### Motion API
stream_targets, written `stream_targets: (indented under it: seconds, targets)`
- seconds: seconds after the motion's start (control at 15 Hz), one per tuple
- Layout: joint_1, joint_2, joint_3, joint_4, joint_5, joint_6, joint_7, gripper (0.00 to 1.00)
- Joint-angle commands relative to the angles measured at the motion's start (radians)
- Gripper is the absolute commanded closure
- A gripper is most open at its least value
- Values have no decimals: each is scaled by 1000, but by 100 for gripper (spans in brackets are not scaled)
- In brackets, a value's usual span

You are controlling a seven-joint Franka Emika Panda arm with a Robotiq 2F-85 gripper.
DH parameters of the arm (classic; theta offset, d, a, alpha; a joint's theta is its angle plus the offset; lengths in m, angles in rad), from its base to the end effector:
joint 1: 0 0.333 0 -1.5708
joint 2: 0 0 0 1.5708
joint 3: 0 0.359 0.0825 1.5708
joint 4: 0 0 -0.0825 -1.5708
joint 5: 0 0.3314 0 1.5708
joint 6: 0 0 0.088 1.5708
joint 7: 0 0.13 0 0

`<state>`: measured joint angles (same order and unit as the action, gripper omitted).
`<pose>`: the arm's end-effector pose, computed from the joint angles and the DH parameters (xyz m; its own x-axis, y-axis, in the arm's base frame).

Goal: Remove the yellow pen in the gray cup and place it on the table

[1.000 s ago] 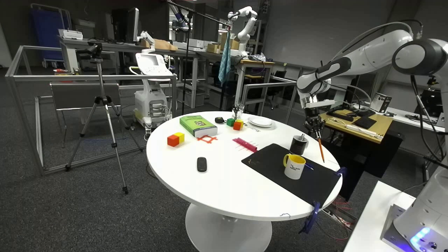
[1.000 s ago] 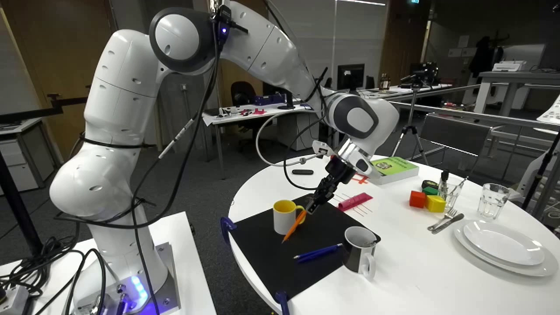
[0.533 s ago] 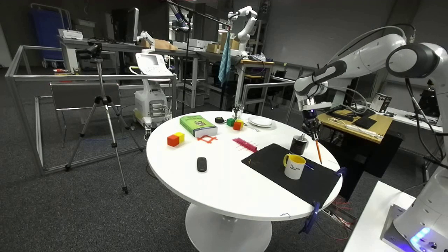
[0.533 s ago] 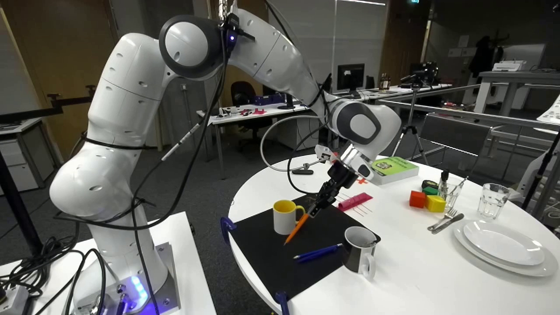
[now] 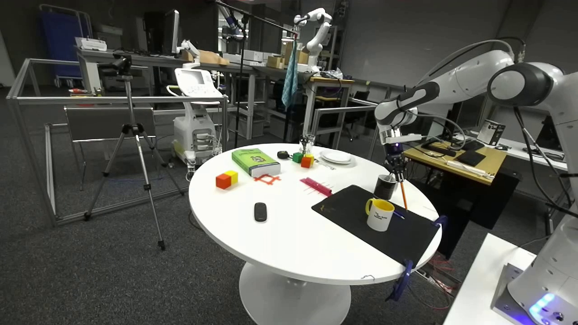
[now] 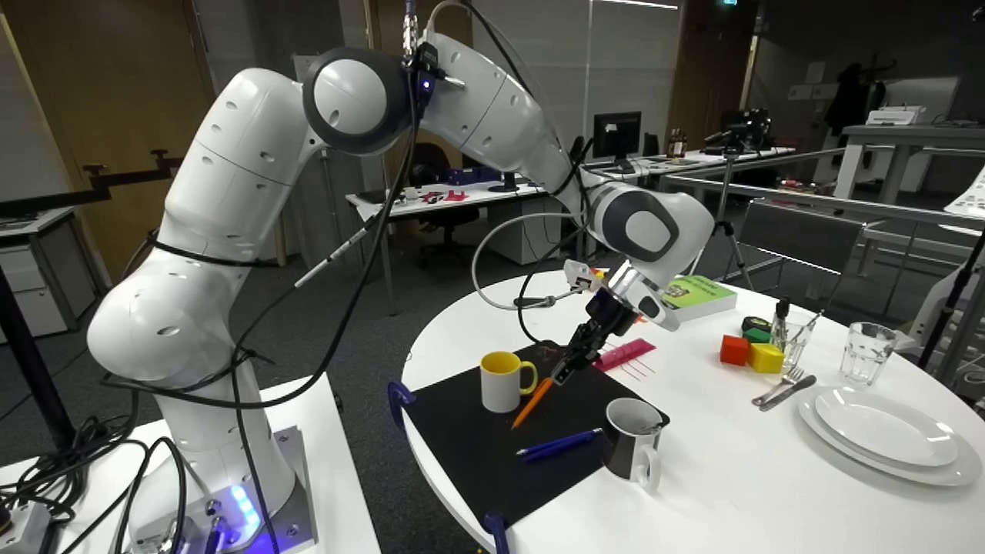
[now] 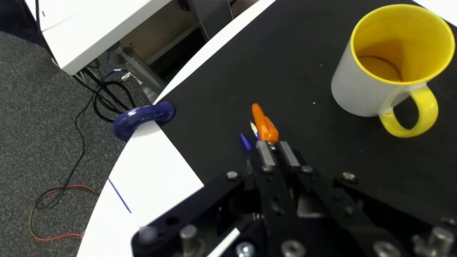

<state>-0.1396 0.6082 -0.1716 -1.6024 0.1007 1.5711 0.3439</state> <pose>0.5615 -0.1522 0.2954 0.6019 -0.5805 -0.5484 -0.5701 -0.7932 0.2138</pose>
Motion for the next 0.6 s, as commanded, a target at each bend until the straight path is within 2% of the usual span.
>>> stream_targets:
  seconds: [0.0,0.53]
  targets:
    - [-13,44,8,74,25,-43,-1,98]
    - [-11,110,10,135,27,-60,3,98]
